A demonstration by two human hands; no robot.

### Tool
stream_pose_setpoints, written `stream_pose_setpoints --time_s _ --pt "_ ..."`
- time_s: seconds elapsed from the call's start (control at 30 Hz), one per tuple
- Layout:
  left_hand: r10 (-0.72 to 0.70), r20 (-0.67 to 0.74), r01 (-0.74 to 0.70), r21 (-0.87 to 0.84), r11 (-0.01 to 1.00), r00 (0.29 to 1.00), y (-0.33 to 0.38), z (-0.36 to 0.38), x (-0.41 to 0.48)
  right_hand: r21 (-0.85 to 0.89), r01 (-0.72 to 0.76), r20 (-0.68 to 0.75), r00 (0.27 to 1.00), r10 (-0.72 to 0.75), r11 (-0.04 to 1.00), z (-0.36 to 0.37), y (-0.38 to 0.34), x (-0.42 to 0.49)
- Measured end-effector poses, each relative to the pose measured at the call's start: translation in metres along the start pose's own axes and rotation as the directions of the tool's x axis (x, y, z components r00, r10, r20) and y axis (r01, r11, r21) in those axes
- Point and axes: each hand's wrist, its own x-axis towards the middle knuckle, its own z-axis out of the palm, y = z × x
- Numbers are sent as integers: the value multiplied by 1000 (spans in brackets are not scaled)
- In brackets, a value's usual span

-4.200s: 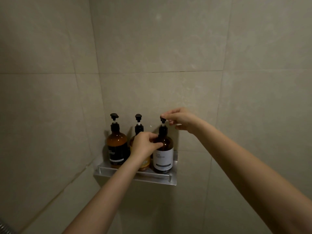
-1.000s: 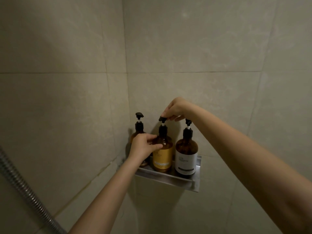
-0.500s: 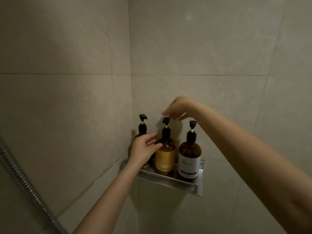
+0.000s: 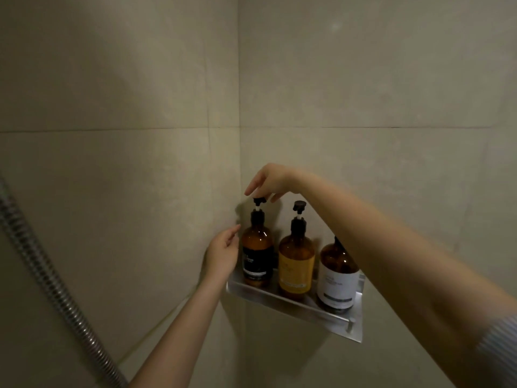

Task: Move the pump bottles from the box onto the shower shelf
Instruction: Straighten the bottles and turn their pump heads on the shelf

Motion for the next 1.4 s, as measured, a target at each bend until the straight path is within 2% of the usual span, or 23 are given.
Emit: stream_pose_setpoints --time_s 0.17,0.37,0.57,0.83,1.03,1.13,1.2,1.4 --pt "-15 157 23 -52 998 988 -1 10 7 125 -62 -33 997 67 990 1 9 7" --pt "3 117 4 -66 998 993 -6 17 1 195 -130 -113 982 154 972 7 12 13" --pt "-6 91 14 -84 996 996 -5 16 2 161 -200 -155 962 224 967 12 11 20" --pt "2 96 6 -77 997 995 -5 16 1 102 -229 -220 944 246 968 14 12 24" --pt "2 79 1 -34 999 997 -6 16 0 72 -203 -264 940 215 976 15 12 24" --pt "3 81 -2 -21 1000 997 -5 16 1 -21 -168 -297 942 155 985 12 10 12" --pt "3 90 0 -29 1000 996 -4 16 0 -46 -123 -390 916 96 991 2 11 -4" --pt "-20 90 28 -88 996 996 6 17 3 235 158 -687 725 49 959 -22 51 -102"
